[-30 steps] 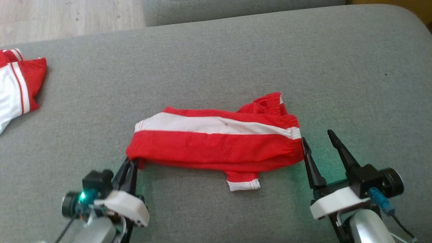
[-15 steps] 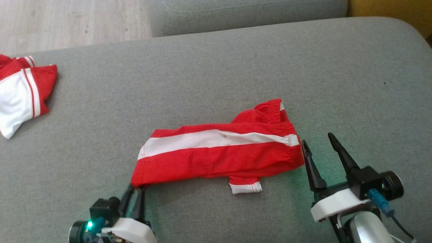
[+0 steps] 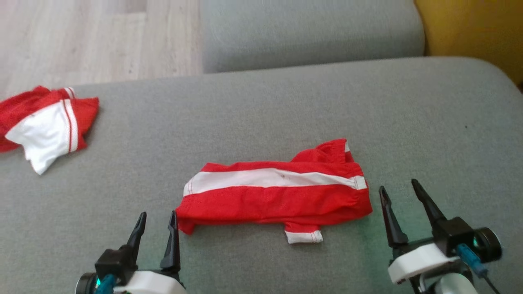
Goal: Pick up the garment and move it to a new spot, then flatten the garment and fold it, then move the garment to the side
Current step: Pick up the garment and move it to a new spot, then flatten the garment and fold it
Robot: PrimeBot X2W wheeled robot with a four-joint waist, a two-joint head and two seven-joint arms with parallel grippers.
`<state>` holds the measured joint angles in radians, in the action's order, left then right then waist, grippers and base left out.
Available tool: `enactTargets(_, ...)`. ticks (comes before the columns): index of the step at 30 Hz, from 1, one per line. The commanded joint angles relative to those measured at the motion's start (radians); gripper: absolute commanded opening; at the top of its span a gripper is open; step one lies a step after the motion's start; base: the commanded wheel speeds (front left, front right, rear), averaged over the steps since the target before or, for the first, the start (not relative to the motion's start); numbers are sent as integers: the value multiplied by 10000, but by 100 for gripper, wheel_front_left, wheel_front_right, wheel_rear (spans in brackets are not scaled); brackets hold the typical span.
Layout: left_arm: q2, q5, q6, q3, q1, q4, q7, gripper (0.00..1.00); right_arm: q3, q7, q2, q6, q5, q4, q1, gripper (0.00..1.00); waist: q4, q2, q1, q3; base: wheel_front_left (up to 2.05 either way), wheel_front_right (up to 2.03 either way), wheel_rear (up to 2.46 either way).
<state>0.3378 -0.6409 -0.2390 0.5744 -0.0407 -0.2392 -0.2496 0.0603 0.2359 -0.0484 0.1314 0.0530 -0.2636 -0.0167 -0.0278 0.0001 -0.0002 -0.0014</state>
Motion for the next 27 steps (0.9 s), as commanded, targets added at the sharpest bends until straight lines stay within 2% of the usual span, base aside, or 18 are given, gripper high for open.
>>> enactTargets(1,228,116,-71,-463,-260,369,-120,100,142,-14,-18,-7,-15,380,197,100,166,-1,2,-189,0,0,0)
enactTargets(10,165,-9,-215,-577,26,708,-120,100,-61,-77,-18,-7,-194,682,-314,100,460,-1,2,-564,0,0,0)
enactTargets(27,82,-348,-186,-594,321,312,-64,100,137,-59,-18,-7,-458,537,-462,100,474,-1,2,-635,0,0,0)
